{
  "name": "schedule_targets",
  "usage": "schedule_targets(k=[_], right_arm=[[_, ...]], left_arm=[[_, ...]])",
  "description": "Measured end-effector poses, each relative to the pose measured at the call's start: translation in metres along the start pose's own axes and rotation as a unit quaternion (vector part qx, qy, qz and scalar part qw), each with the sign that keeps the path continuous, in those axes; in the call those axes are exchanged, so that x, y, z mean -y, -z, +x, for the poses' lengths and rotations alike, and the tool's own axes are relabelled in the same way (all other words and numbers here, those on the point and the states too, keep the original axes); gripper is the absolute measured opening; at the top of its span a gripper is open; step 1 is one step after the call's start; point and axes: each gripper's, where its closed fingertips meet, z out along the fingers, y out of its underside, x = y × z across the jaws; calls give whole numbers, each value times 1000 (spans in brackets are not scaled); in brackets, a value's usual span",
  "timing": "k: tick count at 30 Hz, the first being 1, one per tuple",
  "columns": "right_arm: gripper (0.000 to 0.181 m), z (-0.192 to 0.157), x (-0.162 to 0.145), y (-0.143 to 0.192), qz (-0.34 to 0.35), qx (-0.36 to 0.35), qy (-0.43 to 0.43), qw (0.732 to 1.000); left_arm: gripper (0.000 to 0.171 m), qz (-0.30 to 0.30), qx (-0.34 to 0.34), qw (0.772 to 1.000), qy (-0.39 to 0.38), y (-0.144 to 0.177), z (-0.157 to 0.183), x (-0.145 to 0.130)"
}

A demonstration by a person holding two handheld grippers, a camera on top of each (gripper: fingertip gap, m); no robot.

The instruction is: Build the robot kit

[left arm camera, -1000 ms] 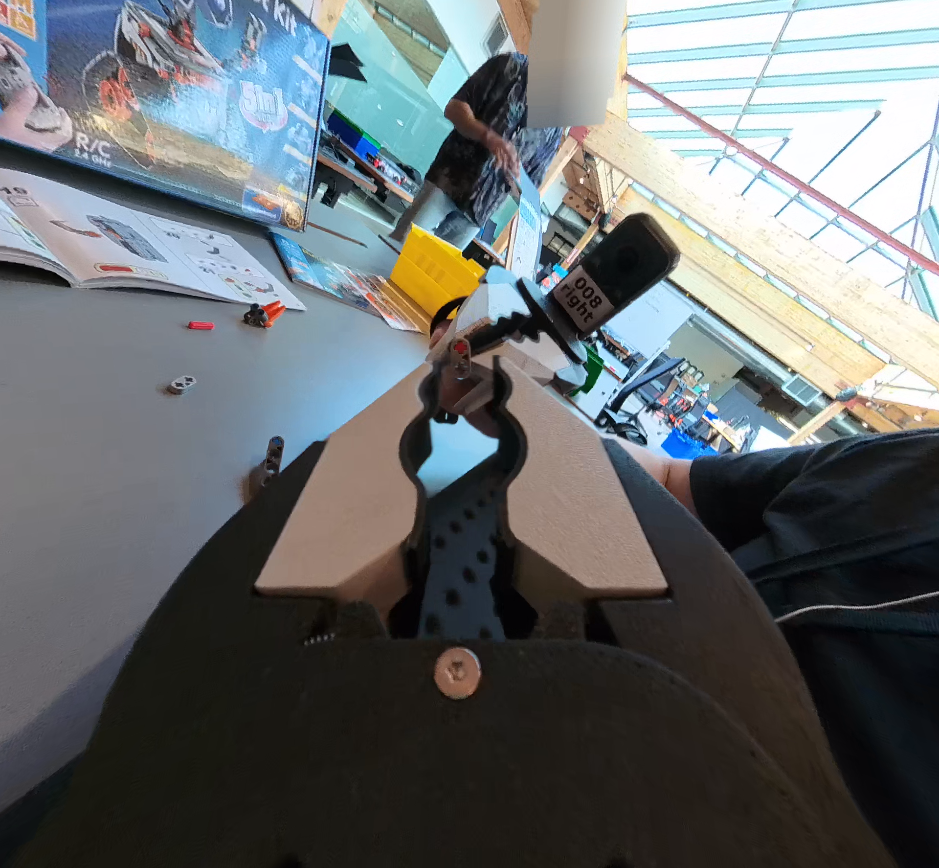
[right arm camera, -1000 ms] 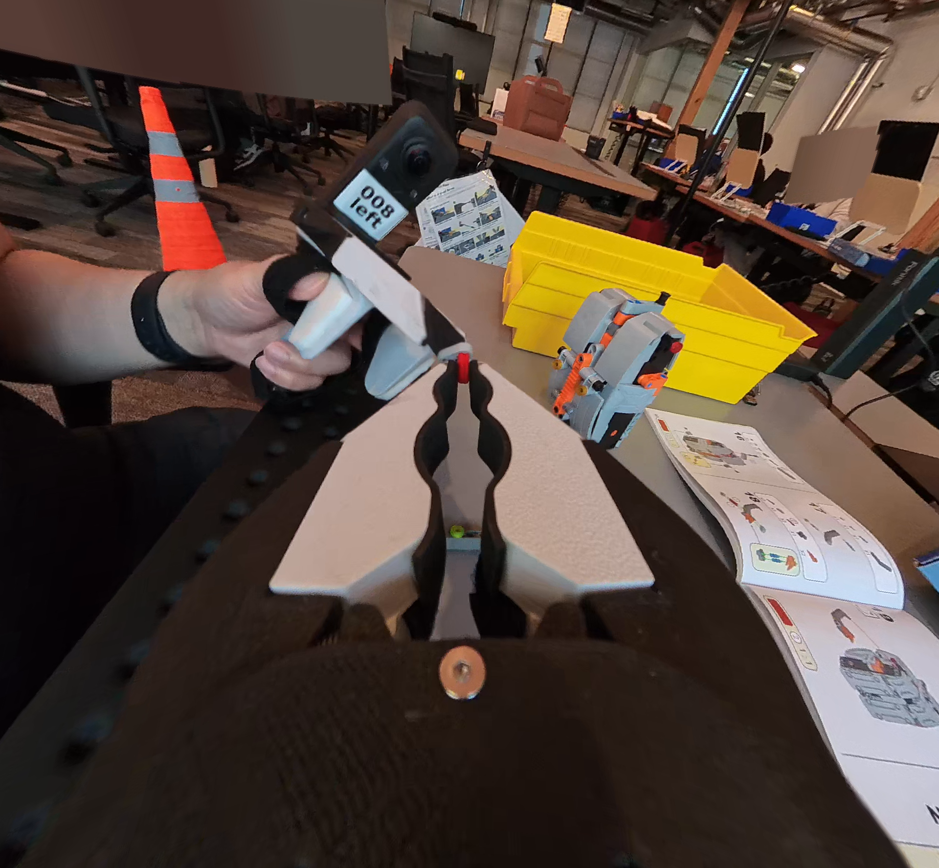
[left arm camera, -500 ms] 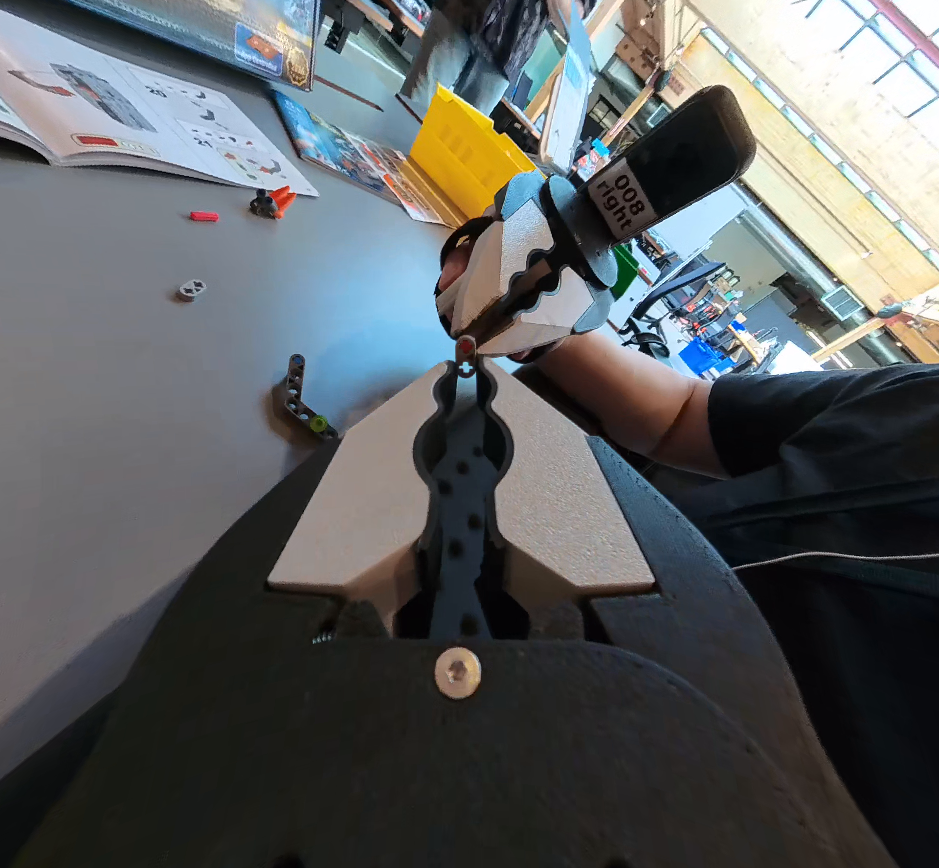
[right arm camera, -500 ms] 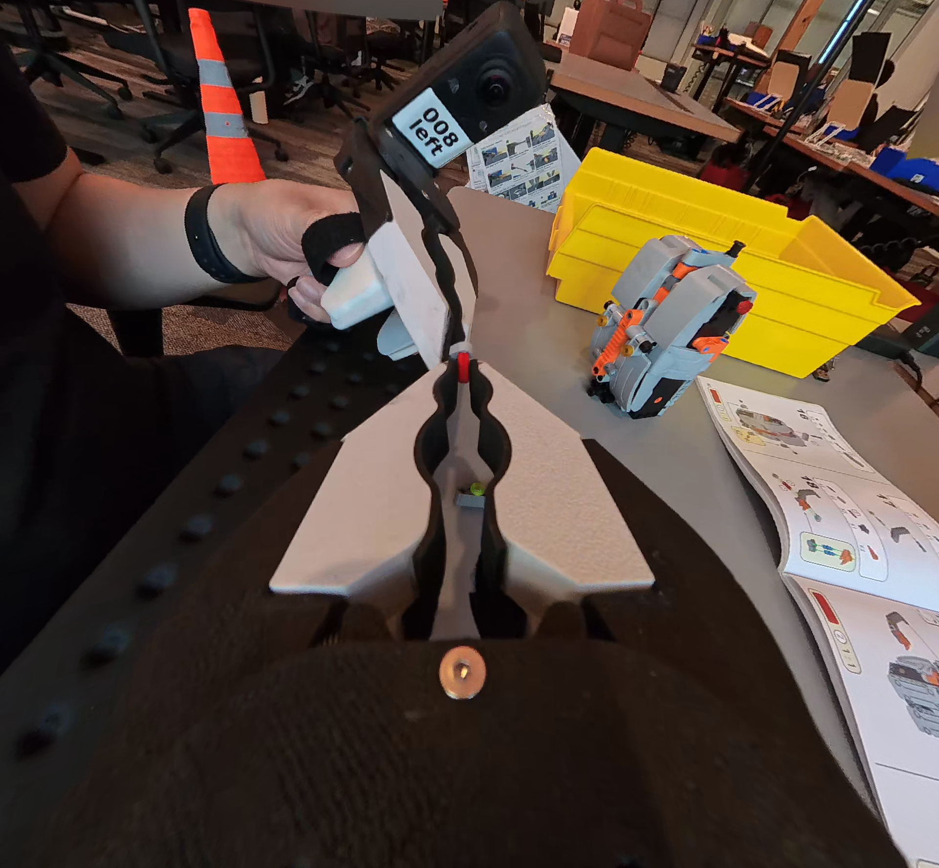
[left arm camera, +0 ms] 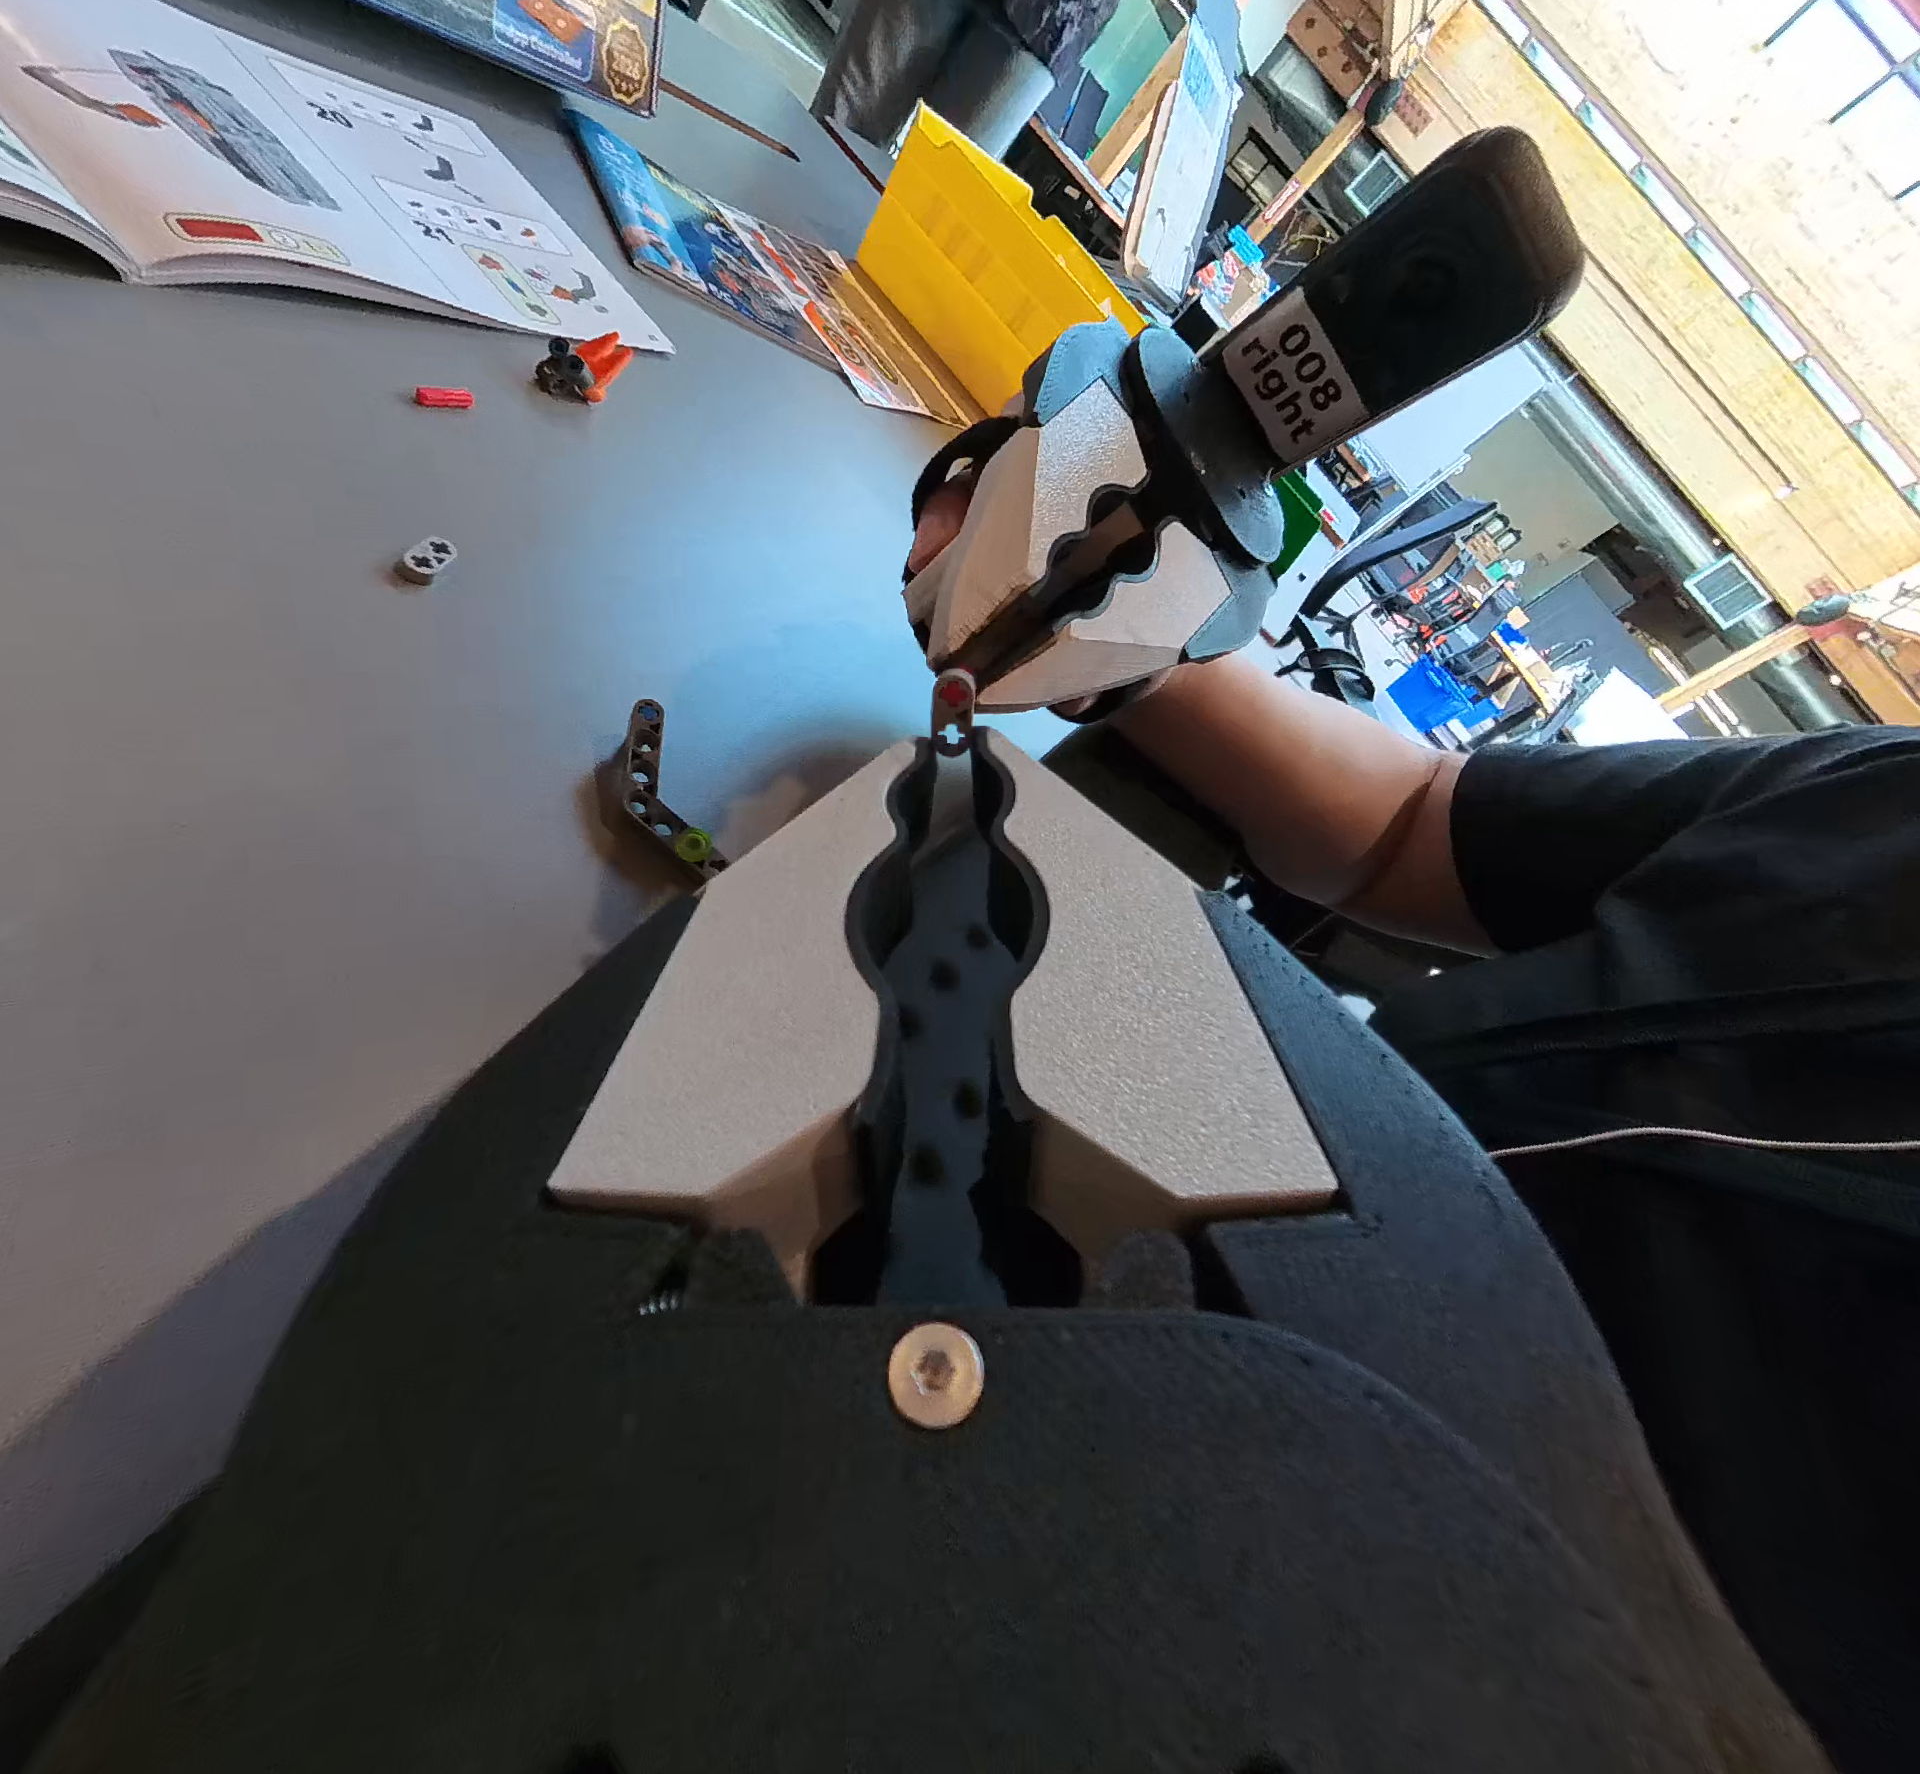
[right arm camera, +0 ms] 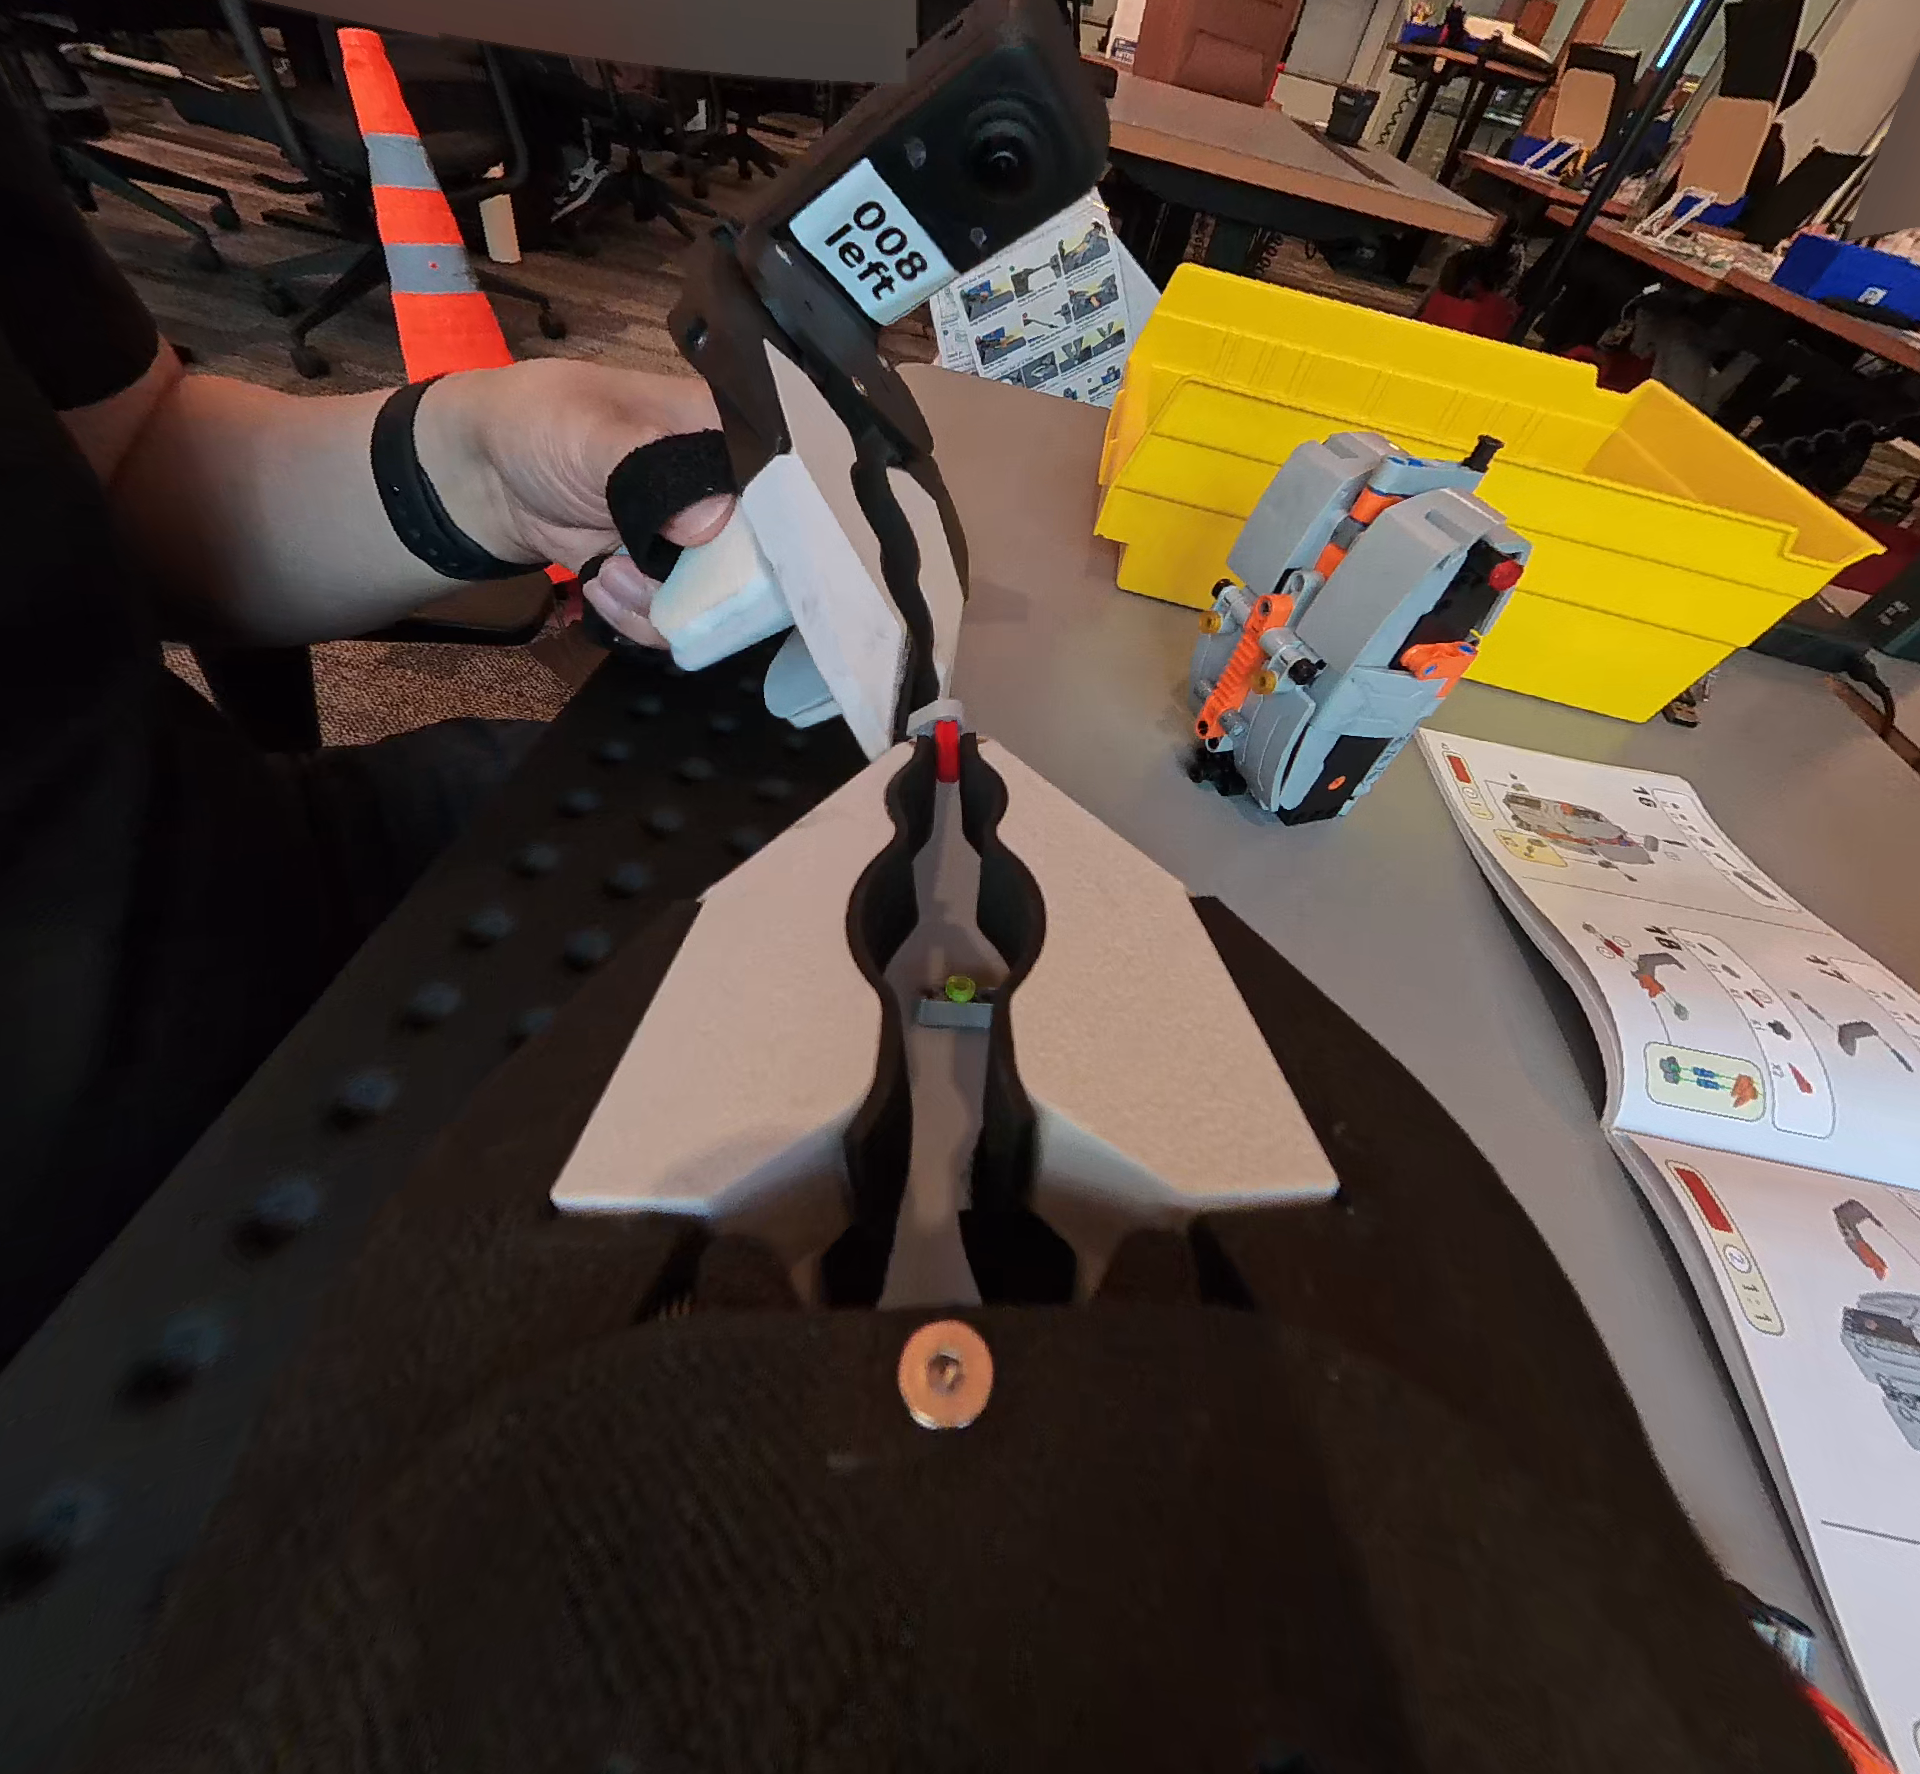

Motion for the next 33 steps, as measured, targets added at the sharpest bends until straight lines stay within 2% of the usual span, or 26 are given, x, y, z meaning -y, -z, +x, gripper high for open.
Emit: schedule_targets(k=[3, 4, 6, 8, 10, 12, 16, 21, 23, 26, 33], right_arm=[[5, 0, 5, 3, 16, 3, 12, 1000], [11, 4, 8, 7, 22, -1, 20, 1000], [16, 31, 3, 21, 3, -36, 29, 999], [13, 78, -20, 39, -59, -104, 16, 993], [13, 122, -62, 54, -175, -162, -13, 971], [13, 136, -87, 55, -241, -159, -43, 956], [13, 147, -111, 47, -305, -152, -66, 938], [15, 143, -128, 44, -333, -125, -107, 928], [14, 144, -131, 44, -339, -128, -100, 927], [4, 141, -131, 42, -332, -116, -112, 929], [4, 130, -123, 42, -308, -109, -105, 939]], left_arm=[[5, 2, -5, 1000, -12, 1, 2, 3], [4, 7, -10, 1000, -5, 2, 2, 5], [4, 25, -17, 999, 21, 6, -2, 11], [4, 42, -22, 998, 50, 12, -9, 18], [4, 48, -15, 996, 68, 16, -16, 21], [4, 51, -11, 995, 83, 17, -22, 23], [4, 65, -14, 990, 121, 19, -29, 29], [4, 76, -30, 984, 159, 22, -32, 33], [4, 83, -50, 979, 177, 22, -30, 36], [3, 90, -80, 973, 198, 23, -25, 39], [4, 113, -154, 953, 237, 28, -8, 47]])
